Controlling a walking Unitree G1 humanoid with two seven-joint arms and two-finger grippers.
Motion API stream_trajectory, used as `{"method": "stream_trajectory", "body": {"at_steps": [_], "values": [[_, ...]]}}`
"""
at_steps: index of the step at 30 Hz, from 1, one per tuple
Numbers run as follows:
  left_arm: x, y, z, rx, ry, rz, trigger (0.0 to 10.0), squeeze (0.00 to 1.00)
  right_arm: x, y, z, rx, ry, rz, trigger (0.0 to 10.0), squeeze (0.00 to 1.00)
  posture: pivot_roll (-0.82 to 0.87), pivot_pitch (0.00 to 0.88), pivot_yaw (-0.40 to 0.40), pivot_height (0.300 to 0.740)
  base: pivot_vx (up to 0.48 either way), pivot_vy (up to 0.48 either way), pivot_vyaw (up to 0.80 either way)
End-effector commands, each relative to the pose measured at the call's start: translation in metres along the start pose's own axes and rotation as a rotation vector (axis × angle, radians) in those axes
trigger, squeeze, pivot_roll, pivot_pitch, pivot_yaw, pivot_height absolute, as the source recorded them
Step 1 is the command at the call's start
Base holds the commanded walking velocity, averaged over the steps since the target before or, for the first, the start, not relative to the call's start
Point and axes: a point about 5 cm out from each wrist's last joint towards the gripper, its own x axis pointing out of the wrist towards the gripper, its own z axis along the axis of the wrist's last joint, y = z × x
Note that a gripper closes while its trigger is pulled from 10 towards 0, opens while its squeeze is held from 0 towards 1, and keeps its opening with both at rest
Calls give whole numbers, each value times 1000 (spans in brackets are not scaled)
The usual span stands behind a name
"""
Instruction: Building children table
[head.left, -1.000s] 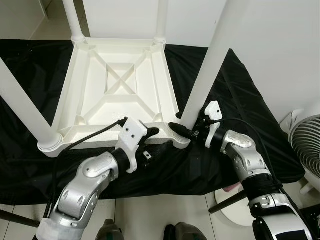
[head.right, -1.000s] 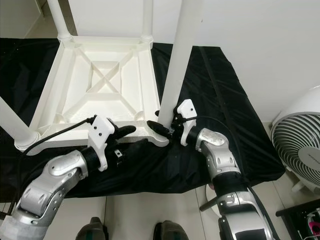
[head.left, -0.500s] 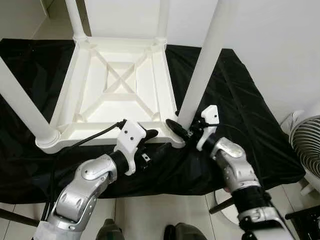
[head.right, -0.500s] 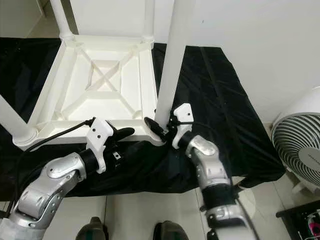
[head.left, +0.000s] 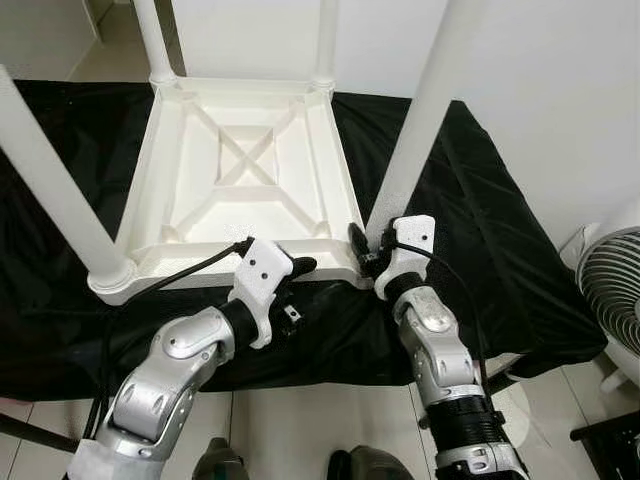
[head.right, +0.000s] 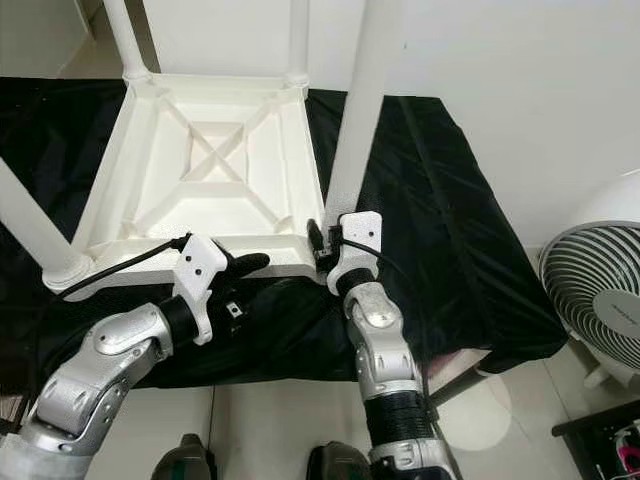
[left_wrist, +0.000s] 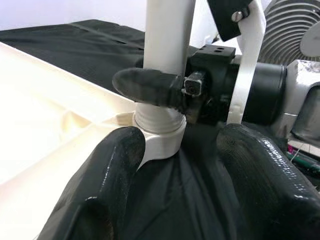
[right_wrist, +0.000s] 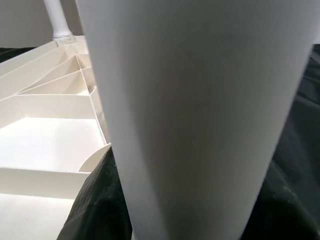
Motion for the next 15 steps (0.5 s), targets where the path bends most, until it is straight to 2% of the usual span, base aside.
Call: {"method": "stream_trajectory", "body": {"at_steps": [1,4,5,11,15], "values": [[3,1,-1,12,7,11,10000,0,-1,0,6,19,-22,-14,0,0,17,0,-53,740,0,0,0],[3,1,-1,14,7,10,10000,0,-2,0,7,18,-24,-14,0,0,17,0,-53,740,0,0,0],[2,1,-1,14,7,11,10000,0,-2,-2,9,37,-31,9,10000,1000,16,0,-55,740,0,0,0],[1,1,-2,11,9,13,10000,0,-2,-7,15,50,-55,69,10000,1000,17,0,-54,740,0,0,0],[1,1,-3,10,11,11,10000,0,-2,-17,19,-6,-40,214,10000,1000,17,0,-52,740,0,0,0]]}}
